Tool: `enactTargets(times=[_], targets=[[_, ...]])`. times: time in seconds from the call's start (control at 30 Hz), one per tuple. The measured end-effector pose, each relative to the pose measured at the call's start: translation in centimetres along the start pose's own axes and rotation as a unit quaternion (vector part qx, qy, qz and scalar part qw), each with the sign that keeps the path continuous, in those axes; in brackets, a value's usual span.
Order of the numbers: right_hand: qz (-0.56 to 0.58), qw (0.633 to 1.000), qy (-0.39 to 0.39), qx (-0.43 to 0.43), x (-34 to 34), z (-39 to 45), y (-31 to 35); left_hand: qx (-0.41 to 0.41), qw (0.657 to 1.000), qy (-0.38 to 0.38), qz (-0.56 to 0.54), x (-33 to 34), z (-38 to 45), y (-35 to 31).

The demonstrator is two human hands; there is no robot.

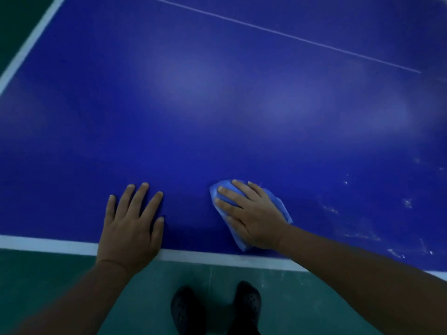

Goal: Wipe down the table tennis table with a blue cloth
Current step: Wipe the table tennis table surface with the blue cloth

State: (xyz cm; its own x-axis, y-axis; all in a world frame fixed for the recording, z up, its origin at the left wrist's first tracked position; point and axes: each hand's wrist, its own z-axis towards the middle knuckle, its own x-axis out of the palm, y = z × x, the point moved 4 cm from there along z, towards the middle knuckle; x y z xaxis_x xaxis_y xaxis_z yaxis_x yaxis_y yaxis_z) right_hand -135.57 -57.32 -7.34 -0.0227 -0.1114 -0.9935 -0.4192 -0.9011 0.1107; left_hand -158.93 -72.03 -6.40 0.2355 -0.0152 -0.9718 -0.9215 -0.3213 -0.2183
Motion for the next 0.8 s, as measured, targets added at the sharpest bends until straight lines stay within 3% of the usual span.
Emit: enactTargets(times=[0.2,0.53,0.67,0.8], targets=[[0.020,1.000,0.014,0.015,-0.9,6.7,-4.0,-0.015,0.997,-0.066,-0.038,0.1,3.4,-2.5],[0.017,0.997,0.051,0.053,-2.0,22.4,-14.0,-0.016,0.990,-0.103,-0.094,0.2,15.9,-10.2],[-0.011,0.993,0.005,0.117,-3.1,22.8,-23.3,-0.001,0.989,-0.116,-0.096,-0.1,22.9,-14.7],[-0.080,0.957,-0.012,0.280,-5.4,16.5,-38.0,-0.008,0.991,-0.089,-0.102,0.9,29.0,-20.1]])
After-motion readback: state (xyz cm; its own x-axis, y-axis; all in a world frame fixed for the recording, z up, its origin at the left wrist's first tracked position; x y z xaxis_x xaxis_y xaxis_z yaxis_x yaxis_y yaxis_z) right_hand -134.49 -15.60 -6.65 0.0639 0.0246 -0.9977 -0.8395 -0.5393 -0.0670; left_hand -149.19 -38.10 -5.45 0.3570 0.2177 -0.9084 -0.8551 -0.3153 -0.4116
